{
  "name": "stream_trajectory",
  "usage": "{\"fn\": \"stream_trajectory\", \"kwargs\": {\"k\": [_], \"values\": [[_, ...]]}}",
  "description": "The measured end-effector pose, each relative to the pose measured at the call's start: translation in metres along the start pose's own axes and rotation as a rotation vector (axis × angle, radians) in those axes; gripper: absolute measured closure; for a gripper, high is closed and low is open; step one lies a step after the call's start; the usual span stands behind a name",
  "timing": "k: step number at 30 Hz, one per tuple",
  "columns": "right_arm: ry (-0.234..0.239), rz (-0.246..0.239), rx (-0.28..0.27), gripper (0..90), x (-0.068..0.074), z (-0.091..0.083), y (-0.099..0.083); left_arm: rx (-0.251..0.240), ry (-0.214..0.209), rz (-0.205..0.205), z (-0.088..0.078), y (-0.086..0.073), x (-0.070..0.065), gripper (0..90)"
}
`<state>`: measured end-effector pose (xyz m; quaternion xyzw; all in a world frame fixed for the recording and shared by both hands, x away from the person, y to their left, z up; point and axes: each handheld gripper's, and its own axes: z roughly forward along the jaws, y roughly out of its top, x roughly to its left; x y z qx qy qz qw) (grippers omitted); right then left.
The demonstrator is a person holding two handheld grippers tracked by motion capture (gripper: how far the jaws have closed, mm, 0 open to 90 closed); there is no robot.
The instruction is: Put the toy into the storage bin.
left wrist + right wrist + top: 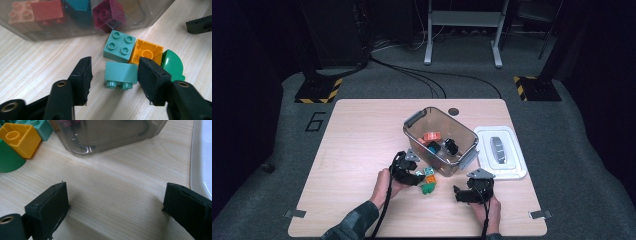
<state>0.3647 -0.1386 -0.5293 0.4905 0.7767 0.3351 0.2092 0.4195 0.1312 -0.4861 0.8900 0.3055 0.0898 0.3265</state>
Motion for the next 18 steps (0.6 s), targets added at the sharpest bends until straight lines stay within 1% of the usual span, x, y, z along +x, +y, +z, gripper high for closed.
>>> {"fn": "stream_trajectory", "kwargs": {"k": [2,6,10,11,13,18], "values": [[0.0,0.0,0.0,5.1,0.0,0.0,0.0,0.005,0.001,0.008,0.002,0.001,-0.002,50.6],[-0.001,0.001,-0.001,5.2,0.0,0.0,0.0,0.021,0.009,0.011,0.004,0.0,-0.003,57.3],[0.002,0.001,0.0,5.2,0.0,0.0,0.0,0.013,0.008,0.009,0.003,-0.002,-0.001,58.4],[0.0,0.0,0.0,5.2,0.0,0.0,0.0,0.014,0.007,0.003,0.003,-0.002,-0.001,58.6],[0.0,0.0,0.0,5.2,0.0,0.0,0.0,0.016,0.011,0.01,0.002,-0.003,0.001,58.8],[0.002,0.001,0.0,5.2,0.0,0.0,0.0,0.01,0.025,-0.013,-0.004,-0.004,0.009,59.0]]}}
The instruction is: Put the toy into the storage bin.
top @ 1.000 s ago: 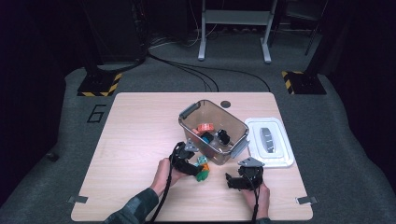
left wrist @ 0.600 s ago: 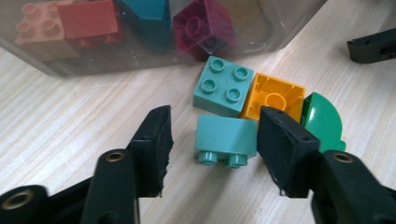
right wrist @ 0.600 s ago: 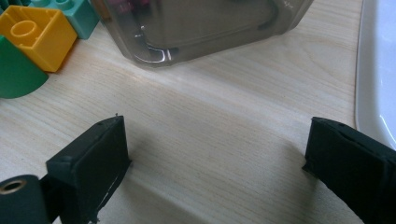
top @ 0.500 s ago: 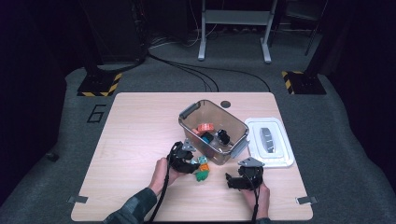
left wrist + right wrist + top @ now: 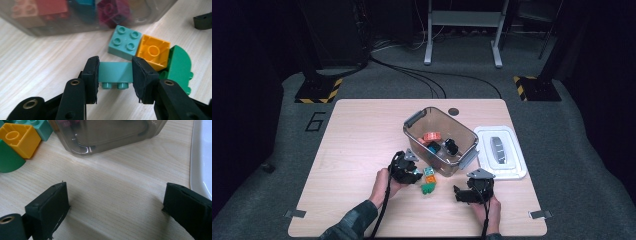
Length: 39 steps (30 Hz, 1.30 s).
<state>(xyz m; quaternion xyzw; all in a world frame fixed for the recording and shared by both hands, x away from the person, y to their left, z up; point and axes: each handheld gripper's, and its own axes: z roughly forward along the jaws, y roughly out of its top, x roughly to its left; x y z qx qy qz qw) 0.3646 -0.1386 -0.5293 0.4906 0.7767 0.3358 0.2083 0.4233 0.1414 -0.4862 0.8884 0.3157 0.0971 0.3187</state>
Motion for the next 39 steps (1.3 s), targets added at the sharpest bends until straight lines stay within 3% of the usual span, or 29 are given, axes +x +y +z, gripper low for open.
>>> {"fn": "stream_trajectory", "kwargs": {"k": [20,29,39], "values": [[-0.003,0.0,0.0,5.2,0.0,0.0,0.0,-0.06,0.071,-0.034,-0.05,0.013,0.041,59.0],[0.0,0.0,0.0,5.2,0.0,0.0,0.0,-0.093,0.092,-0.058,-0.068,0.021,0.054,59.1],[0.0,-0.001,0.0,5.1,0.0,0.0,0.0,-0.123,0.124,-0.049,-0.088,0.038,0.063,59.0]]}}
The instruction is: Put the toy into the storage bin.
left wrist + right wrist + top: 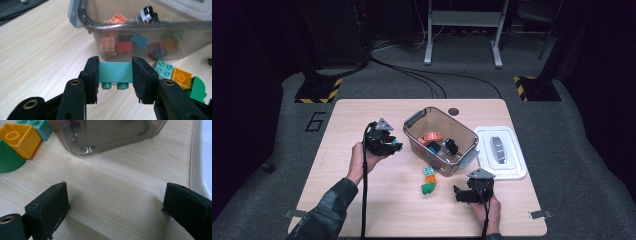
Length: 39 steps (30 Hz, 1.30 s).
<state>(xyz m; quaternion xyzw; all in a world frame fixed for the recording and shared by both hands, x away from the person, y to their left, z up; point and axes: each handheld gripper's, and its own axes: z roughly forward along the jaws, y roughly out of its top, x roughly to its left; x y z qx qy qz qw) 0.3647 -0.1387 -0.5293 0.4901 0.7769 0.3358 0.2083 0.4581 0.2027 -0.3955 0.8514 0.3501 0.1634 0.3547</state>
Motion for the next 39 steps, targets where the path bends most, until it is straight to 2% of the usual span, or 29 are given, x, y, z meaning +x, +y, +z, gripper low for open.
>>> {"fn": "stream_trajectory", "kwargs": {"k": [8,17,18,26,39], "values": [[-0.001,0.001,0.0,5.2,0.0,0.0,0.0,-0.021,0.025,0.017,-0.01,0.02,0.006,59.0],[-0.003,0.0,0.0,5.2,0.0,0.0,0.0,-0.03,0.033,0.036,-0.012,0.041,0.007,59.0],[-0.002,-0.001,0.0,5.2,0.0,0.0,0.0,-0.033,0.03,0.037,-0.011,0.047,0.005,59.1],[0.0,0.0,0.0,5.2,0.0,0.0,0.0,-0.028,0.01,0.062,-0.003,0.066,-0.004,59.0],[0.0,0.003,-0.001,5.2,0.0,0.0,0.0,0.004,-0.046,0.088,0.021,0.079,-0.021,59.0]]}}
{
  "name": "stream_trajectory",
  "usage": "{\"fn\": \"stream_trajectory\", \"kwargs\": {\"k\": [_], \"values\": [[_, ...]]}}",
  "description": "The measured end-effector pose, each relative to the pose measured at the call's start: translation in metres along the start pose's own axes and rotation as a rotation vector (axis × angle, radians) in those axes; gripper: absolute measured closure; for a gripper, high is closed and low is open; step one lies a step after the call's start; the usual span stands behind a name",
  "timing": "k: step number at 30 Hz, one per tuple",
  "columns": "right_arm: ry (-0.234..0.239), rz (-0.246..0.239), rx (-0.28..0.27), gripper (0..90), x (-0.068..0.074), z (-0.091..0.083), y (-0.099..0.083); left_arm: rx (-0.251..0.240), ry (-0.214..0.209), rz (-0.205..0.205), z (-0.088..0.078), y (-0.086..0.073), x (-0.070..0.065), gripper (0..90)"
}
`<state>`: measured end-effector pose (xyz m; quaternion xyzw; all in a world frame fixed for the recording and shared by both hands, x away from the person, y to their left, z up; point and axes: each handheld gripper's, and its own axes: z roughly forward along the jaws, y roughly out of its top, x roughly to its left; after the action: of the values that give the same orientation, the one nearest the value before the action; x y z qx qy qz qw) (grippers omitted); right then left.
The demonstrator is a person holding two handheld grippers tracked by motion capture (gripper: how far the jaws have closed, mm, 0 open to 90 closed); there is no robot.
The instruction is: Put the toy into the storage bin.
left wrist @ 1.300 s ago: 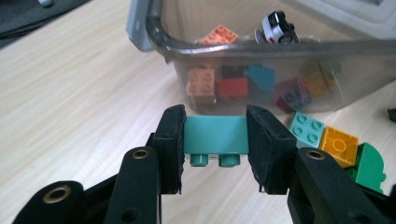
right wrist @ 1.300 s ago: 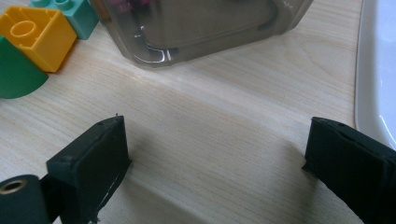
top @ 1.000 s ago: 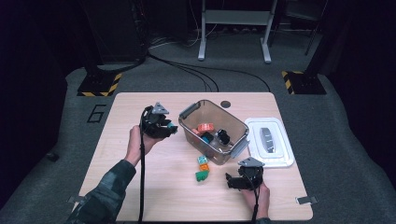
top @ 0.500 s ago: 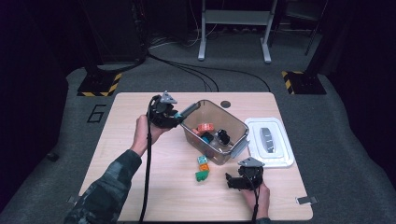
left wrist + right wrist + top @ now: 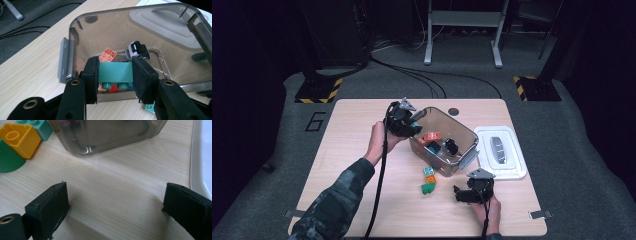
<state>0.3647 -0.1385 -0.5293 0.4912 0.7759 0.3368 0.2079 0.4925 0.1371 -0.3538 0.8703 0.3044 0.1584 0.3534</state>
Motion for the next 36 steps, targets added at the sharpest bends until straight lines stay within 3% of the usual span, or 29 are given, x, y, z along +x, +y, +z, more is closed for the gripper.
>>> {"fn": "stream_trajectory", "kwargs": {"k": [11,20,36], "values": [[-0.001,0.0,0.0,5.2,0.0,0.0,0.0,0.034,-0.057,-0.011,0.021,0.003,-0.016,59.0],[-0.003,-0.004,0.001,5.3,0.0,0.0,0.0,0.102,-0.091,-0.014,0.036,0.0,-0.026,58.8],[-0.001,-0.003,0.001,5.3,0.0,0.0,0.0,0.165,-0.11,-0.023,0.045,-0.002,-0.024,58.5]]}}
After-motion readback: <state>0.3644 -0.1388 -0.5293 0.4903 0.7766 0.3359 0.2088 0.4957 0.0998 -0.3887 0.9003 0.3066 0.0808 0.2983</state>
